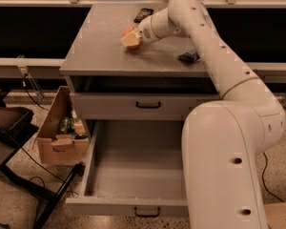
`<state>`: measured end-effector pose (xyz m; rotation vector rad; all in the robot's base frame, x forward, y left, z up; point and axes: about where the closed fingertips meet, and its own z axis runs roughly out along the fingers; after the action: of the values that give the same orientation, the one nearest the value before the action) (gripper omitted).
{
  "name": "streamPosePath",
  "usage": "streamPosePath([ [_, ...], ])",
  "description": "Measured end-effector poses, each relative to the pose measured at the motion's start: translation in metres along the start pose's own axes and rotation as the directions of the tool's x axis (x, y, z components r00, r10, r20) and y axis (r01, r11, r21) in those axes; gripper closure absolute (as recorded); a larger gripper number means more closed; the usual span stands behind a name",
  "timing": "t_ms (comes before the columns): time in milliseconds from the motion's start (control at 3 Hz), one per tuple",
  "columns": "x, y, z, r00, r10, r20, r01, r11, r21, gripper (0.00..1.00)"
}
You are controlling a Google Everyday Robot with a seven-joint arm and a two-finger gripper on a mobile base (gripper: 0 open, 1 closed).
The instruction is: Pick apple from middle drawer and place on counter
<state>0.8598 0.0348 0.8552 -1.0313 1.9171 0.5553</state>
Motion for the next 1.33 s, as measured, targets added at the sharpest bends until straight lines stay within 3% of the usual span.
streamPosePath([
  [667,0.0,0.0,0.0001,1.0,0.0,0.0,0.0,1.0,0.0,0.08],
  [1000,0.0,0.0,0.0001,1.0,0.0,0.0,0.0,1.0,0.0,0.0],
  [1333,-0.0083,0.002,-0.0087,1.0,-0.01,0.002,0.01,0.9998,-0.016,0.0],
])
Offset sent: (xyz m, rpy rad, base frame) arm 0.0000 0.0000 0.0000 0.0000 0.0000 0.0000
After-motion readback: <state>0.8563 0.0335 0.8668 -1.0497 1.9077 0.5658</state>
